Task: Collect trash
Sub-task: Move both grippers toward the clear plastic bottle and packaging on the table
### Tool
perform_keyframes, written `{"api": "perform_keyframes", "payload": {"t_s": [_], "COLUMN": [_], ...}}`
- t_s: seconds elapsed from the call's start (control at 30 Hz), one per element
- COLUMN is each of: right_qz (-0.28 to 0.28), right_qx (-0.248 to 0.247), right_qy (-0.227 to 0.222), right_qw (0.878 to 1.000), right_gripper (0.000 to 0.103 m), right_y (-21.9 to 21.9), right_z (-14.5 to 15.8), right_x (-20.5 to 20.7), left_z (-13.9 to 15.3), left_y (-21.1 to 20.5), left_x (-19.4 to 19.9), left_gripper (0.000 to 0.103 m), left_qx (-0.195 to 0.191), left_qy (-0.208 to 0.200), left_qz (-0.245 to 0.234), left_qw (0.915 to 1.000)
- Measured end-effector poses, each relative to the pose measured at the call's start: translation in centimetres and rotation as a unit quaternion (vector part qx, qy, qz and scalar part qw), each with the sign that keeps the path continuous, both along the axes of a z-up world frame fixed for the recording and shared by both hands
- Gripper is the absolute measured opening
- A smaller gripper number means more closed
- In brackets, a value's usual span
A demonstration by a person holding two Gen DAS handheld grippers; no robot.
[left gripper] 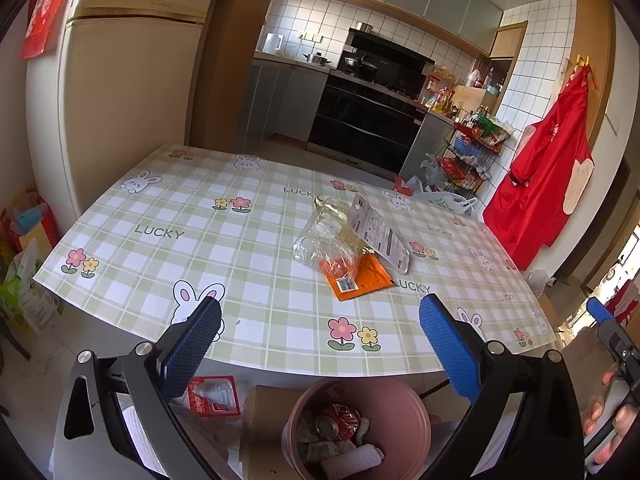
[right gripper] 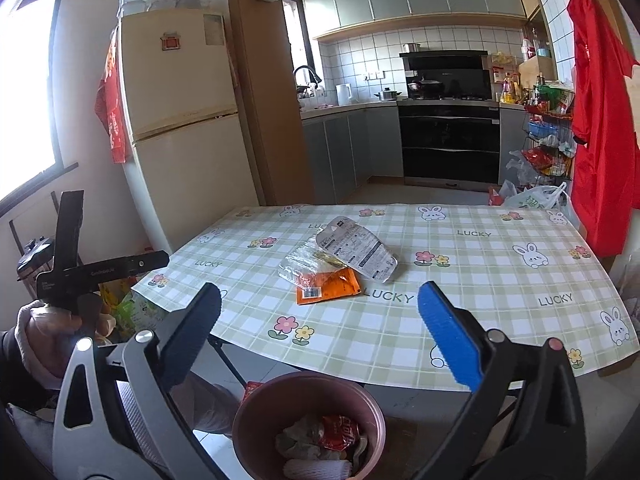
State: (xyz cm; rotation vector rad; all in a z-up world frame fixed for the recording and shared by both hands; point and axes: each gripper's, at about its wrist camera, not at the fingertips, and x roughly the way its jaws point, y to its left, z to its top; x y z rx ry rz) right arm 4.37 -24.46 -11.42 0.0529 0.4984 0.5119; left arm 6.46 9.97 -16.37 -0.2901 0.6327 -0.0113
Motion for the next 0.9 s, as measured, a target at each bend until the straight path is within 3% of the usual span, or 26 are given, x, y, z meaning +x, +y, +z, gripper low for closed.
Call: {"api": "perform_keyframes", "payload": {"t_s": [0.53,0.77,0.9], "right_qz": [-0.077,-0.091,-0.085], "right_qx": [-0.037,-0.055,-0.048], "right_qy": [0.058,0.097,0.115], "right_qw": [0.995,0.99,0.989], "right_gripper": [0.097,0.097,0.097], "right_y": [-1.5,-1.5,-1.4], "right_z": [-4.0,-6.4,-7.6], "right_x": [4.3,7.9,9.9], "left_z": [-2.4,-3.7,-4.7], "left_y": [-0.1,-0.5,-1.6], "left_x": [2.8,5.7,9.1], "left_gripper": [0.097,0.097,0.097], "left_qx": [0.009,0.027,0.052], "left_qy": [0.029,0.031,0.031], "left_qz": [-0.009,-0.039,-0.091], "left_qw": [0.9995,0.9984,0.994]}}
